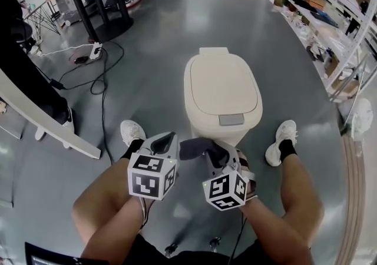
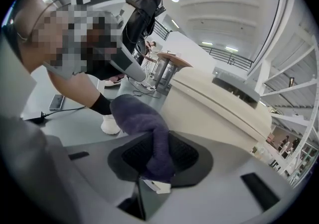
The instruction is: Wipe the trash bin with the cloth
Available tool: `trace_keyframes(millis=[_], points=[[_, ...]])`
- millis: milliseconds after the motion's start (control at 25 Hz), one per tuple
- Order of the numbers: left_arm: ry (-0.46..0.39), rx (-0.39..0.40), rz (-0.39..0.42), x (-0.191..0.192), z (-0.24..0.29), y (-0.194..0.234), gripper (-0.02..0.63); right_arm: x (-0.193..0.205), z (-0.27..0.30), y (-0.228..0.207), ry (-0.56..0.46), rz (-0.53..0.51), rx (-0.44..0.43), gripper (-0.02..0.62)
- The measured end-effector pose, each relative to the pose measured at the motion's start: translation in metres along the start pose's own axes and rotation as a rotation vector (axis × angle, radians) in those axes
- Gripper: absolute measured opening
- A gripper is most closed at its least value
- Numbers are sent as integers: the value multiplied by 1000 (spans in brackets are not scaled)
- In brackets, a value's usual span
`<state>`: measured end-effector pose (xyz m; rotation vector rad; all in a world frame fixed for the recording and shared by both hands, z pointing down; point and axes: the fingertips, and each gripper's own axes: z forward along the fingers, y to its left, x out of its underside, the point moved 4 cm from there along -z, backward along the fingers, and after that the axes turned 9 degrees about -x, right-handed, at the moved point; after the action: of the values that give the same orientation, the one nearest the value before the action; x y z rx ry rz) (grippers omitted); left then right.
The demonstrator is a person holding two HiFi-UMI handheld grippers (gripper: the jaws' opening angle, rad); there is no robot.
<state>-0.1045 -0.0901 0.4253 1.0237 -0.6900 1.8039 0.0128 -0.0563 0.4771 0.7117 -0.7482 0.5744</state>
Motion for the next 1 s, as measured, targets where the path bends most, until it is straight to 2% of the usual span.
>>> trace_keyframes(millis=[1000], points=[[41,36,48,14,15,-25,-3,56,-36,-50,44,100,104,100]])
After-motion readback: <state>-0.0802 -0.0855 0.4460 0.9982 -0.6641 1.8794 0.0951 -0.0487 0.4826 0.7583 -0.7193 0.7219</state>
